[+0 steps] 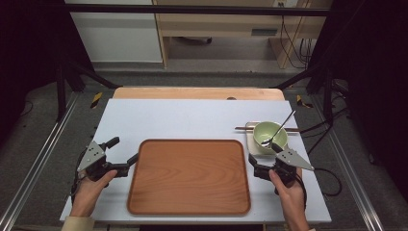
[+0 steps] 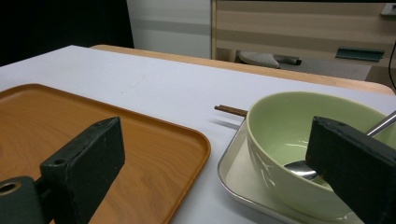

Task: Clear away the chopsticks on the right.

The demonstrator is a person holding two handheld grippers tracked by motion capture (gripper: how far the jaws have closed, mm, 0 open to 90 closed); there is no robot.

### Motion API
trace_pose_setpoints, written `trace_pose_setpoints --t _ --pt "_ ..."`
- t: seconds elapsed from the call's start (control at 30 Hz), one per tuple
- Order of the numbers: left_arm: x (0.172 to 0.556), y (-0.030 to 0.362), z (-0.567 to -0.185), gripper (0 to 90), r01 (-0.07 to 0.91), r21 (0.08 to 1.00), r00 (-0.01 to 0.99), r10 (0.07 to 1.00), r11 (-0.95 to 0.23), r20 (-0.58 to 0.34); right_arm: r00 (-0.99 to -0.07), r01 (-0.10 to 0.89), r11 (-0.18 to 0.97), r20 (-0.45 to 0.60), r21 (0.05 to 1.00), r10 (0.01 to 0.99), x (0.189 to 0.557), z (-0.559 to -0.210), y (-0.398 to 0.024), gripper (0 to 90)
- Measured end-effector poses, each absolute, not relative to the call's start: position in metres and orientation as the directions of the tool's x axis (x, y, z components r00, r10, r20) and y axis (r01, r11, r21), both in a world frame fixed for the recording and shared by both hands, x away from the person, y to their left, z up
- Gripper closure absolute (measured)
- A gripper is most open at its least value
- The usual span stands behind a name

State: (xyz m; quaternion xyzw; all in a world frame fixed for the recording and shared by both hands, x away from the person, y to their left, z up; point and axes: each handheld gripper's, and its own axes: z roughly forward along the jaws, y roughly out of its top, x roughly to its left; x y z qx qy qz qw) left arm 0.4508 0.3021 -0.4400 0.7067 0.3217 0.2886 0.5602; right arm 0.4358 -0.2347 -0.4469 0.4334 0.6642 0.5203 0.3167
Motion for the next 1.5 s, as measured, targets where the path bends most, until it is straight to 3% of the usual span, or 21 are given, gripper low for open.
trace_pose_setpoints --t 0.67,1.07,1.2,1.23,1.3,1.33,1.47,1.5 --pt "0.454 0.307 -0.445 4.0 0.190 0.959 0.602 0.797 -0.209 0.054 -0.361 0.250 0.078 0.018 0.965 0.932 0.424 -0.435 -0.266 6.1" --pt "0.454 0.309 -0.446 3.8 0.214 0.946 0.598 0.798 -0.243 0.070 -0.354 0.303 0.177 -0.061 0.936 0.933 0.422 -0.422 -0.290 9.8" --pt "0.454 0.310 -0.446 3.8 0.220 0.944 0.597 0.799 -0.246 0.069 -0.346 0.303 0.210 -0.098 0.929 0.933 0.418 -0.413 -0.303 15.3" --pt "0.454 0.310 -0.446 3.8 0.221 0.944 0.597 0.800 -0.246 0.069 -0.343 0.305 0.223 -0.112 0.926 0.933 0.417 -0.409 -0.312 22.2" --pt "0.454 0.311 -0.446 3.8 0.222 0.943 0.597 0.800 -0.246 0.068 -0.341 0.312 0.223 -0.110 0.924 0.934 0.418 -0.407 -0.316 23.7" --pt "0.454 0.311 -0.446 3.8 0.224 0.943 0.593 0.802 -0.246 0.069 -0.329 0.327 0.219 -0.107 0.919 0.938 0.419 -0.404 -0.324 31.1" --pt "0.454 0.311 -0.446 3.7 0.219 0.946 0.594 0.802 -0.239 0.065 -0.309 0.352 0.202 -0.090 0.914 0.947 0.423 -0.402 -0.336 45.2" --pt "0.454 0.311 -0.446 3.7 0.219 0.946 0.594 0.802 -0.239 0.065 -0.309 0.352 0.202 -0.090 0.914 0.947 0.423 -0.402 -0.336 45.2"
